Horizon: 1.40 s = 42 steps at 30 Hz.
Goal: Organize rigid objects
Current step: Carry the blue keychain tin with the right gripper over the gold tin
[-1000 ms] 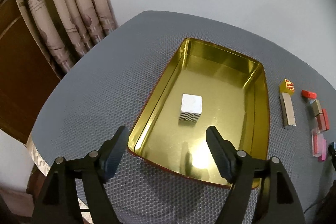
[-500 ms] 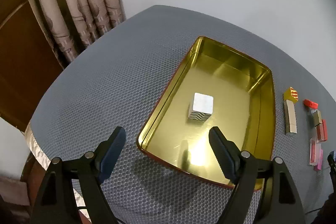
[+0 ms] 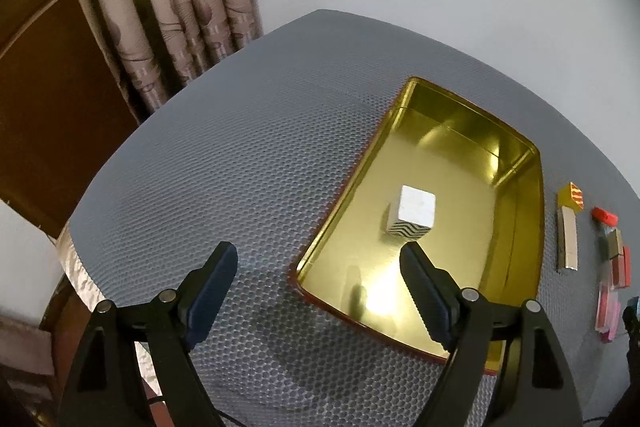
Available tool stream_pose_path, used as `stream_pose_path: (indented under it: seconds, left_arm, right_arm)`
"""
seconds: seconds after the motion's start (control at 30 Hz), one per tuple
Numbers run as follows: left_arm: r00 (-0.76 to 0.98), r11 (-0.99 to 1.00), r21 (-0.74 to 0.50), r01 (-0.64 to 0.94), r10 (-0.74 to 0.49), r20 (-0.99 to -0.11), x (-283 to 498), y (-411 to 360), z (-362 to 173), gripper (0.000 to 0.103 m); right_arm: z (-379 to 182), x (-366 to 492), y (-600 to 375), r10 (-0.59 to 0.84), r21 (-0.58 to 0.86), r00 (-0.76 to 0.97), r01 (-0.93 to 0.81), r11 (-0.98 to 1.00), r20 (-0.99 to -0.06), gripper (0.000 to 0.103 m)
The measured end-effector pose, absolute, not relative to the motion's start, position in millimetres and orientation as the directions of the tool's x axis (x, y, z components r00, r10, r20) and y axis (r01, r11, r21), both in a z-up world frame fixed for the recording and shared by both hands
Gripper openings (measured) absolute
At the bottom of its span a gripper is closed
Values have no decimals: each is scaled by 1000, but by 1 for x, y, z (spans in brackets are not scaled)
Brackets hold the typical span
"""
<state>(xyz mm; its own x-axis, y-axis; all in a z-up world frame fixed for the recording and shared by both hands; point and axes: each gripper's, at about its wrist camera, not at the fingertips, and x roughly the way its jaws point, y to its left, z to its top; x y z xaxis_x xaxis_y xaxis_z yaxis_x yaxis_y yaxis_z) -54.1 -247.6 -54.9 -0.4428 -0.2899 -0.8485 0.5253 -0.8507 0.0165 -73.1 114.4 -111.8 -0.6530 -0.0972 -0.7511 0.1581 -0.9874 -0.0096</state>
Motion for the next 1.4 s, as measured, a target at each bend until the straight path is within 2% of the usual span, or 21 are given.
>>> stream_pose_path:
  seconds: [0.3,0.73,1.1,1.4]
  left_arm:
    - [-416,-807,64,588,-369,-831,-51,-264,-51,84]
    - [-372,-710,7,705,-377,-848,-38,-303,-53,84]
    - [-364,-685,-21,728,-360,-859,-31,-310,-54,84]
    - [-363,-676,-39,735,-344,-866,-31,-316,-59,84]
  right_arm:
    - [-93,-71,43,-216,7,-622,321,-947,-753,31]
    - [-62,-71,-85,-386,31,-557,542,-840,-735,31]
    - [-91,-85,-153,-348,-27,-475,620,-784,-808,31]
    - [-120,-91,-162,-309,-37,-428,633,-773,-849,31]
